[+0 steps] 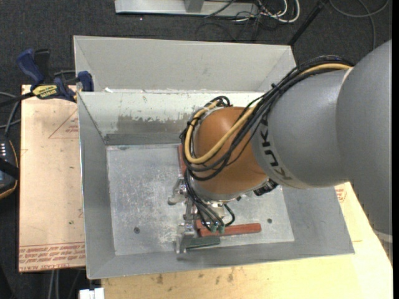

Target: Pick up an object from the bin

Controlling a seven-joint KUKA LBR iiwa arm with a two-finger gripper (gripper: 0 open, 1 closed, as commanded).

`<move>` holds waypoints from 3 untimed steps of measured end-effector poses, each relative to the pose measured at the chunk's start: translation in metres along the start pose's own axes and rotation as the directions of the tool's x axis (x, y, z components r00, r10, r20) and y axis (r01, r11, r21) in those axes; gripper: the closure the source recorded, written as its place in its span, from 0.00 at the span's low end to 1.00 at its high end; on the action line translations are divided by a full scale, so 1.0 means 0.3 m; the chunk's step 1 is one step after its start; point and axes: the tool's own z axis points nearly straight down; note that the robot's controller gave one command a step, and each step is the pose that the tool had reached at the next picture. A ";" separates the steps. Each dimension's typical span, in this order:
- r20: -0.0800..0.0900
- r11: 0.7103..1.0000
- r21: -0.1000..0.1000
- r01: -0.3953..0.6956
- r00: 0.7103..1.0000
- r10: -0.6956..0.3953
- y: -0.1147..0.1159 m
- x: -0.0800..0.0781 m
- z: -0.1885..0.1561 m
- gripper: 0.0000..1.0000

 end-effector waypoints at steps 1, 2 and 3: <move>0.007 1.000 -0.001 -0.003 1.000 0.003 -0.002 -0.007 -0.013 0.00; 0.014 0.998 -0.003 0.066 0.998 -0.066 -0.063 -0.007 0.053 0.00; 0.021 0.985 0.000 0.174 0.985 -0.174 -0.185 -0.035 0.188 0.00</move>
Offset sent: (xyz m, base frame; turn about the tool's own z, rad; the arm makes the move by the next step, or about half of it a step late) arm -0.0006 -0.0549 -0.0499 -0.1481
